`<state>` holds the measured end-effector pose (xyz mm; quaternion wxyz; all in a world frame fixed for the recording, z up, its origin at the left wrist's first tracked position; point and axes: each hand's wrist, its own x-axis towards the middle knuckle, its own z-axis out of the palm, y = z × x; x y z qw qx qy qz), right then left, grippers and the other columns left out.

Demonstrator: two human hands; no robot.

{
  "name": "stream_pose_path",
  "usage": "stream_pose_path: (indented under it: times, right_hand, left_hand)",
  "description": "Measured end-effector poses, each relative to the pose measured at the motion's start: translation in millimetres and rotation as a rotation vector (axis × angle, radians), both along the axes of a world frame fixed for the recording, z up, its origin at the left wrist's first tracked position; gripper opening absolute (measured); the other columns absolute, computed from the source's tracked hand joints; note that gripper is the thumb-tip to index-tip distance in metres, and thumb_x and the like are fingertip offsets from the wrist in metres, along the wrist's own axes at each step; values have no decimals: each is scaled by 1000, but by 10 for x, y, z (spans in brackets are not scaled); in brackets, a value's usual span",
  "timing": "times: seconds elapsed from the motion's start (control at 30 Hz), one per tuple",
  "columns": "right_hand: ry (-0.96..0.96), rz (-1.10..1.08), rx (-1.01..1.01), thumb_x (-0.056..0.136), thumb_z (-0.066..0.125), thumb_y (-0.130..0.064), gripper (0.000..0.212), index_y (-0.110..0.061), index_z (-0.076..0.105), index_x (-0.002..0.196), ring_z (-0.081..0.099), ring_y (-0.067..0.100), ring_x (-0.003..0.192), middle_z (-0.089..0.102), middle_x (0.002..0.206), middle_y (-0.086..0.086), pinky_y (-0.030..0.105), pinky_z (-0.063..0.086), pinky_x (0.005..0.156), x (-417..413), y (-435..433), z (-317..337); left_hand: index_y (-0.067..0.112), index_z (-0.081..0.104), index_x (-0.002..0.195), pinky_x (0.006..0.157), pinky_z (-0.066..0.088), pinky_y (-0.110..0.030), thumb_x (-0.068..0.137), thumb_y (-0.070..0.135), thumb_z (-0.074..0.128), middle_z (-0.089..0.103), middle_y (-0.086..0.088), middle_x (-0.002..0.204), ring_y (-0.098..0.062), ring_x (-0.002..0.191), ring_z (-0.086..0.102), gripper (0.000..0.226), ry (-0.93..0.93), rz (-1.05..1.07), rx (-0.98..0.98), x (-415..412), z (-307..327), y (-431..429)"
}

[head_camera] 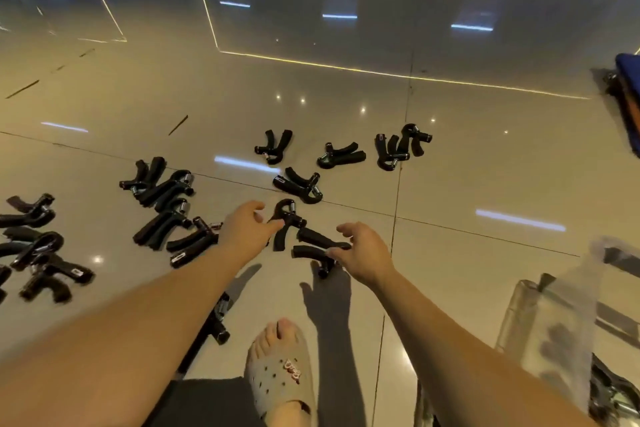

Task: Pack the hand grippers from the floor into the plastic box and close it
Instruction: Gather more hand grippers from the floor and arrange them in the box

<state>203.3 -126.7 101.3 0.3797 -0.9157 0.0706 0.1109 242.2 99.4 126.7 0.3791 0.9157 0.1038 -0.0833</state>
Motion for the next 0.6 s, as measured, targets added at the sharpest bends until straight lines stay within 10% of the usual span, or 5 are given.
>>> stream_pose_path:
  times: [0.27,0.6]
  right_hand:
    - [-43,228,-230,82,73,-49,60,-25,60,135,54,23,113,60,127,-2,38,48,91,562,177,-791]
    - [-90,282,-340,87,67,-49,50,-30,56,131,50,22,108,58,117,-3,38,42,92,677,266,-1232]
  left_hand:
    - [19,46,148,84,46,-28,83,42,79,54,-5,140,-24,119,59,77,102,88,13,478,-951,-21]
    - [22,55,140,89,57,-49,74,55,80,56,-1,115,-26,108,58,77,89,119,192,744,-1432,-80]
